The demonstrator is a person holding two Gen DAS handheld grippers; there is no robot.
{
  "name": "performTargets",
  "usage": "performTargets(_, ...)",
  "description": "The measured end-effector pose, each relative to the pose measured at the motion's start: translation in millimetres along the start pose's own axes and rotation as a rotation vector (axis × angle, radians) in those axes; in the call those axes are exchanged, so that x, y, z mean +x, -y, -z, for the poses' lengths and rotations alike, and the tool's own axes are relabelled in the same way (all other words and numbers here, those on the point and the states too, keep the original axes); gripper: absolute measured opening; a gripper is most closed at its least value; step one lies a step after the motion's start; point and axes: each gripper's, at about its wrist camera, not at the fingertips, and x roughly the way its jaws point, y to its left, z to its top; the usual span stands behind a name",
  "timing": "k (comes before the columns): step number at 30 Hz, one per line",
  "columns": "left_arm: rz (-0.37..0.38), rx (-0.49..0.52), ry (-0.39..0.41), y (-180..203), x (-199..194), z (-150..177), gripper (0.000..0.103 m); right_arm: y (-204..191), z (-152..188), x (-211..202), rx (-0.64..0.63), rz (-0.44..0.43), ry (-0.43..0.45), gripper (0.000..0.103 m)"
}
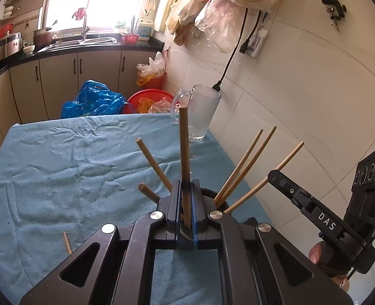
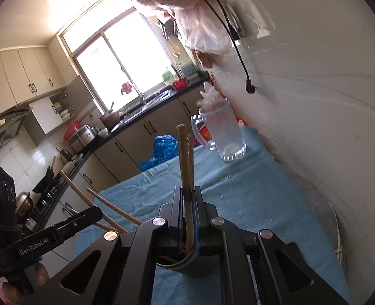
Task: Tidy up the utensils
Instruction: 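Lower the chopsticks into the black cup and open both tools, then move both open tools back to the remaining chopsticks on the cloth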
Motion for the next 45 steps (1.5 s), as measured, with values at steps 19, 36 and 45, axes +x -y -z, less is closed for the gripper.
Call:
performTargets(19, -0.007, 0.030, 0.023, 4.5, -0.7, 2.9, 0.022, -3.1, 1.9, -0.2, -0.019, -0.003, -0.006, 0.024)
performTargets(36, 0.000, -0.001, 0.095, -9.4, -66.9, 30.0, 0.034, -2.2, 23.7, -39.8, -0.006, 0.018, 0.006, 0.026)
performTargets(45, -0.036, -0.054, 0.043, -47.1, -79.1, 77.6, 0.034, -18.4, 65.9, -26.8, -0.047, 0.024, -0.089, 0.026)
